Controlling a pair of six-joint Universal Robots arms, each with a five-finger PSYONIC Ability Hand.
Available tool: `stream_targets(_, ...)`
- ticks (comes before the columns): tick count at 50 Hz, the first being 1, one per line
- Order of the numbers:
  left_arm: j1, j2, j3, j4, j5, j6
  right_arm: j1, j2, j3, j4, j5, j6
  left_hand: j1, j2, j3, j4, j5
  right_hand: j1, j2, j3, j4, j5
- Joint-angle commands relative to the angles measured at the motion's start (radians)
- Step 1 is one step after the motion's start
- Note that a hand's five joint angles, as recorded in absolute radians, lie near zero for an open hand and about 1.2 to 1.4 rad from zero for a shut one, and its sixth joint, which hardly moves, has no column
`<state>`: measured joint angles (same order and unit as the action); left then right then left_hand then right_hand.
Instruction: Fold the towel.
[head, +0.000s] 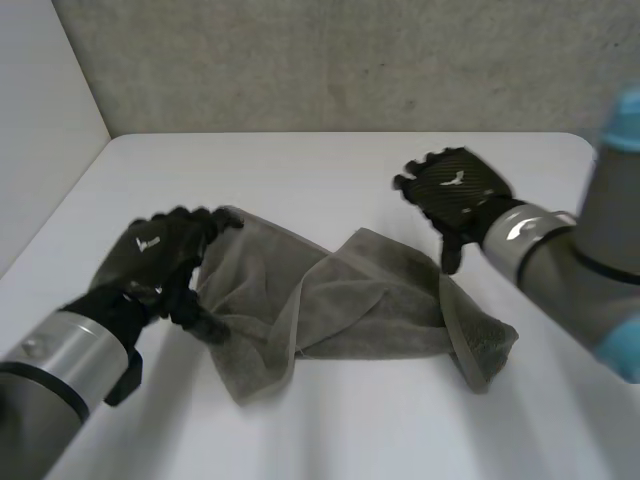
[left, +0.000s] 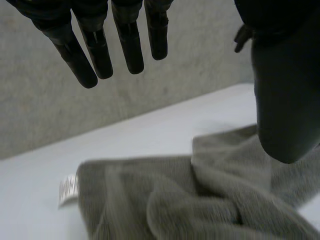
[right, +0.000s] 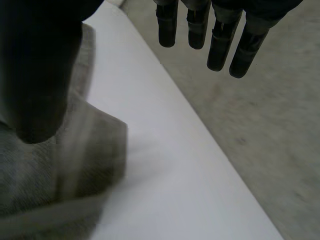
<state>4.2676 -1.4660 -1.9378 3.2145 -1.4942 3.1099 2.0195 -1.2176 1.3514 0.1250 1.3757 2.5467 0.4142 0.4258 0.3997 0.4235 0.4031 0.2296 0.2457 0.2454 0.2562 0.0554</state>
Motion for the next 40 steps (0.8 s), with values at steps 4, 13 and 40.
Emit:
stream_targets(4,-0.198,-0.191,0.02,0.007,-0.331,-0.019,0.067,0.245,-0.178,0.004,-0.052,0.009,-0.066,-0.077,-0.051,-0.075,-0.229,-0.055,-0.071,-0.071,-0.082,-0.055)
stream_targets(13,-0.31,-0.391,0.086,0.011,-0.488,-0.082,0.096,0.395,-0.238,0.007,-0.041,0.032,-0.083,-0.095,-0.069,-0.092,-0.247,0.061,0.045,0.045,0.034,0.06)
stream_targets(40,-0.235,-0.593,0.292,0.185,-0.635,-0.06,0.084,0.233,-0.005,0.011,0.085,0.007,0.61,0.598,0.624,0.6,0.446,1.167,1.151,1.151,1.14,1.166)
